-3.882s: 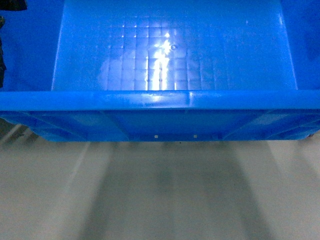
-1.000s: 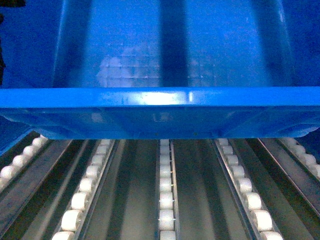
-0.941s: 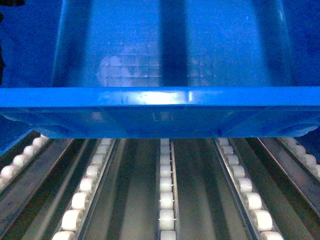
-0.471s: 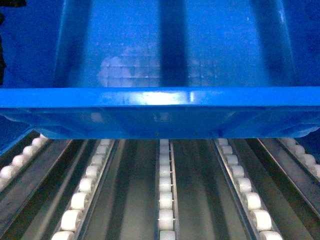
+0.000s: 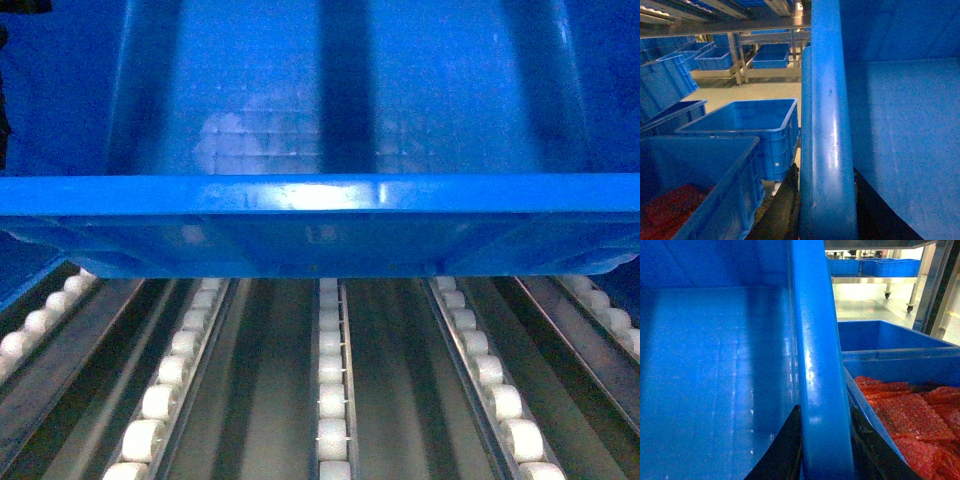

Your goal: Place box next to blue box on left shelf

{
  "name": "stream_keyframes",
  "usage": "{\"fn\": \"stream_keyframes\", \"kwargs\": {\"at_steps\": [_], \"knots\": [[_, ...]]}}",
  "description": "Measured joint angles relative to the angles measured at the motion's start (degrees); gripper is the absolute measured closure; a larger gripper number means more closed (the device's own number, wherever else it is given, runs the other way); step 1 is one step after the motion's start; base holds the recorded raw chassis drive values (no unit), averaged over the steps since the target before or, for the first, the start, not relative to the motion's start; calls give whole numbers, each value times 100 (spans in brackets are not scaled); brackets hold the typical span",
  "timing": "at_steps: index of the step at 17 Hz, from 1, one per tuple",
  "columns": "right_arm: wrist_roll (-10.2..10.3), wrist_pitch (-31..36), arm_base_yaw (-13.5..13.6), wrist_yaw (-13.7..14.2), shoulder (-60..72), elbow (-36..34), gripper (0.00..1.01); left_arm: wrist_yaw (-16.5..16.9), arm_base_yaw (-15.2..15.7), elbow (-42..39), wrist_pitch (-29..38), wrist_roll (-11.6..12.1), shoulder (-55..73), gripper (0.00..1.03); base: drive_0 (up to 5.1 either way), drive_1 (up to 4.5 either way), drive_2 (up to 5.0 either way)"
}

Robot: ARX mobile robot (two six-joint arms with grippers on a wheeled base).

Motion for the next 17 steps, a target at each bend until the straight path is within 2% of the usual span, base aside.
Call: {"fn": "stream_keyframes", "kwargs": {"at_steps": [17], "knots": [[0,0,0,0,0,0,81,2,0,0,0,0,0,85,0,0,0]]}}
